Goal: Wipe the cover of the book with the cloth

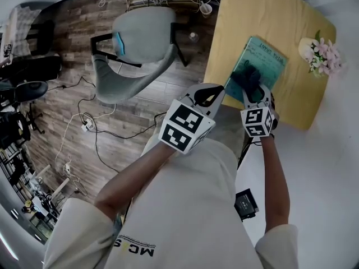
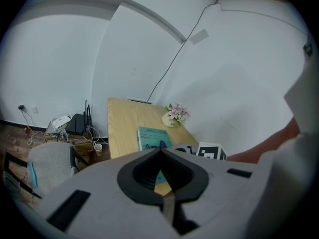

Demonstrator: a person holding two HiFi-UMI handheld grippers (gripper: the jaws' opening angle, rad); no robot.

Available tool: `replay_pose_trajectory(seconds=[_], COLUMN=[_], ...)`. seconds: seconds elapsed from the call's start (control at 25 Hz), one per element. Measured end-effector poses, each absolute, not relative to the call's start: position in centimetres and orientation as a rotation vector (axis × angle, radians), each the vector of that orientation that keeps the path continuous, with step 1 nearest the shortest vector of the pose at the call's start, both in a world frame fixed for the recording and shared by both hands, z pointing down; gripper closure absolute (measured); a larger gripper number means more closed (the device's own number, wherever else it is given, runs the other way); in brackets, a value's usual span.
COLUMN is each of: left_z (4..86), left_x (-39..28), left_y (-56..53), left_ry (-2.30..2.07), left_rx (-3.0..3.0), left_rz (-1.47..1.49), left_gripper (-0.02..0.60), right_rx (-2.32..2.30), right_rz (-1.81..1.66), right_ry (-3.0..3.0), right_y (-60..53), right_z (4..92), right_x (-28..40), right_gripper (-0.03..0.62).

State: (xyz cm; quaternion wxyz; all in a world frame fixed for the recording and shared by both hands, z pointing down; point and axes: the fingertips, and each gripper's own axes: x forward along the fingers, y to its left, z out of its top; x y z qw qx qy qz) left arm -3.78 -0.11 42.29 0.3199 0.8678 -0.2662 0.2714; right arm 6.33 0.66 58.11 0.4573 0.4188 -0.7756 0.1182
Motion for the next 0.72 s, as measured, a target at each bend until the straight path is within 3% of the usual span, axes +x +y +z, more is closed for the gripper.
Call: replay_pose_trajectory(seconds=[0.72], left_z=[41.6], left_x=[-3.6], left_y=[0.6], left_ry=[-0.671], left_rx=[2.311], left_rz=[0.714], left_gripper=[0.571], right_rx=[0.923], right_rz=[0.301], right_ry=[-1.918], right_y=[6.2], right_z=[58.3], right_x=[4.0], right_gripper=[0.419])
